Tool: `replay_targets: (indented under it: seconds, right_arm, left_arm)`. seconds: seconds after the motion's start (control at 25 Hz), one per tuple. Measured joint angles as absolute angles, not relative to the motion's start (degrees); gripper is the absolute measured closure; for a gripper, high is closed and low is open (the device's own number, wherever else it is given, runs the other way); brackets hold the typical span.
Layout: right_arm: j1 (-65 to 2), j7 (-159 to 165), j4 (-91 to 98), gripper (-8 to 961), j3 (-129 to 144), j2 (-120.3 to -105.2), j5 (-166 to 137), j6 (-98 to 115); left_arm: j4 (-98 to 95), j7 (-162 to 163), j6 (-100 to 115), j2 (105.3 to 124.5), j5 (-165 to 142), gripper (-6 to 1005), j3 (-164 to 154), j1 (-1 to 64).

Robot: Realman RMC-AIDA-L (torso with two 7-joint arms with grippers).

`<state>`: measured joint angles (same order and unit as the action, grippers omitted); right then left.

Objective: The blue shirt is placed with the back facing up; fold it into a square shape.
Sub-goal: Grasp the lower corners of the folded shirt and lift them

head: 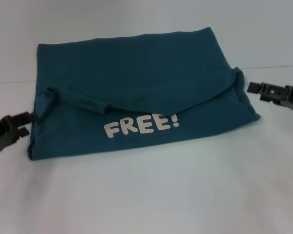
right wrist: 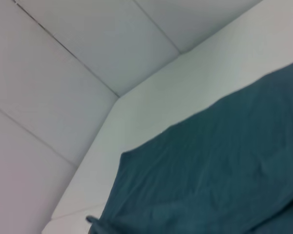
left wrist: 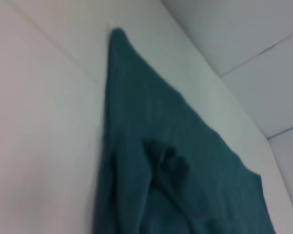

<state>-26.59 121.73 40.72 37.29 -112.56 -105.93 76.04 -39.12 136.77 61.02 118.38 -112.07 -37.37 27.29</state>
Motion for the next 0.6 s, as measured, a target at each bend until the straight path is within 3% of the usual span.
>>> replay_targets:
  seconds: [0.6]
  right_arm:
    - [-25.9,118.2,39.3,99,35.6,-112.7,-105.8,76.7]
  left_arm:
    - [-34.7,133.6,57.7,118.77,-112.8,399,-37.1,27.1]
